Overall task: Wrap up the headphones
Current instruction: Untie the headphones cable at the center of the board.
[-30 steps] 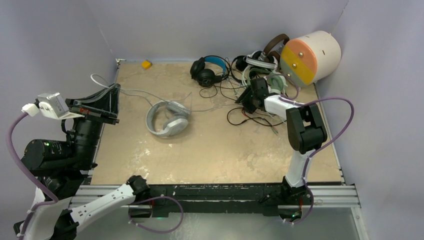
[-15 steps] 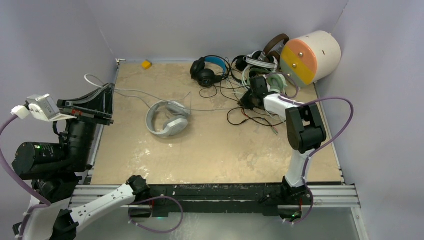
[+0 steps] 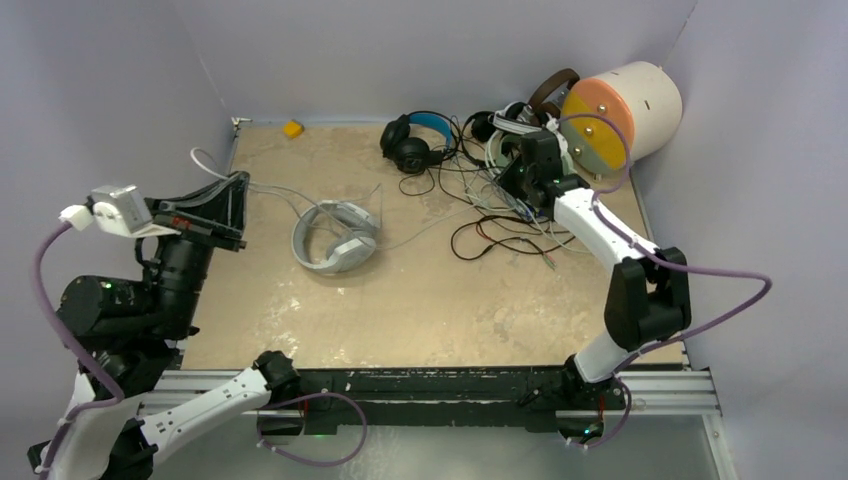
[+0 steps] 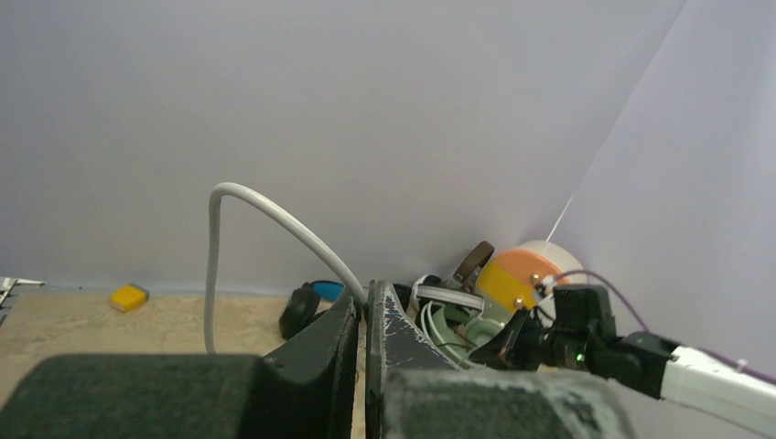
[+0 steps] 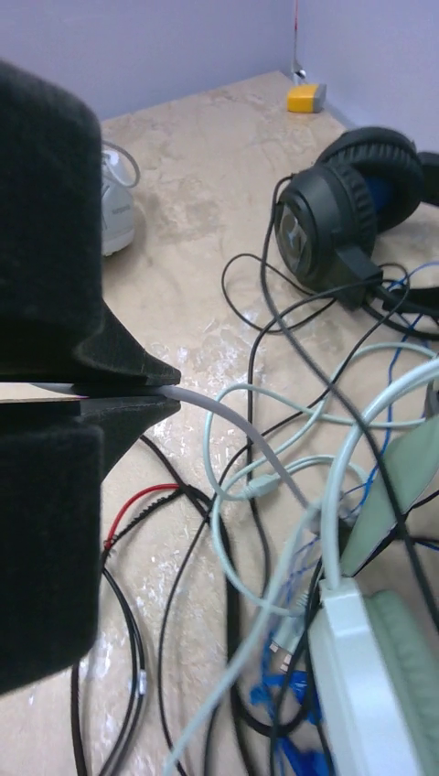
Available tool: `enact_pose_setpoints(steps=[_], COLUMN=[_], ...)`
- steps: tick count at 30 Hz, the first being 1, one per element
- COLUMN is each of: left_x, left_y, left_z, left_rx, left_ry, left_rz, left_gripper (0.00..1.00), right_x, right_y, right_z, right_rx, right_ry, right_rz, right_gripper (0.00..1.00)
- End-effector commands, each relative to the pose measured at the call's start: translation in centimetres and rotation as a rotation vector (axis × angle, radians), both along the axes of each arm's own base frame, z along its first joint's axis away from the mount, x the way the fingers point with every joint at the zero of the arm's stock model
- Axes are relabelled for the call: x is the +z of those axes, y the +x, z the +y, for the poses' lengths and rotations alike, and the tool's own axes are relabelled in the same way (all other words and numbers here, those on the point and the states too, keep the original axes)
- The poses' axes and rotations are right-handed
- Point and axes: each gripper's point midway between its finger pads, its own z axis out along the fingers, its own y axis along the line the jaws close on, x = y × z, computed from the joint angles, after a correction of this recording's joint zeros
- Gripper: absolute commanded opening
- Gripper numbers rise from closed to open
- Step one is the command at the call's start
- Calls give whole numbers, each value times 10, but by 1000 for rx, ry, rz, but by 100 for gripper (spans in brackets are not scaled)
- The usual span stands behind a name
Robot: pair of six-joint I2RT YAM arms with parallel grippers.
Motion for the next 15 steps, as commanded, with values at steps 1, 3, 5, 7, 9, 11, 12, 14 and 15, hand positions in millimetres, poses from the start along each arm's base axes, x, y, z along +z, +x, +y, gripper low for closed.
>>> enact_pose_setpoints(steps=[1,3,5,7,9,11,12,14,15], left_x=[-18,-27,-39,-52,-66,-77,-82,-88,-91], left_y=[18,24,31,38,45,50,52,55,57], left_z=[-29,-40,-53,-67,-80,-90,-94,-99,-100], left_rx=[-38,-57,-76,-103,-127,-145,-150,-154,-152], left_ry=[38,52,67,87,105,120,125,135,139], left_rz=[37,57,82,109,138,163,172,182,187], left_gripper=[0,0,0,0,0,0,0,0,0], right_x=[68,96,128,157,196,236,258,291,303], right_y=[3,4,6,2,2,-1,-3,-11,-17], right_z=[-12,-15,-20,-22,-30,-33,-35,-35,-33], right_rx=[23,36,34,49,53,78,82,102,122], right_ry=[-97,-123,-159,-178,-232,-279,-296,-310,-302], right_rz=[-164,-217,-275,-306,-381,-466,-514,-588,-617], right_gripper=[0,0,0,0,0,0,0,0,0])
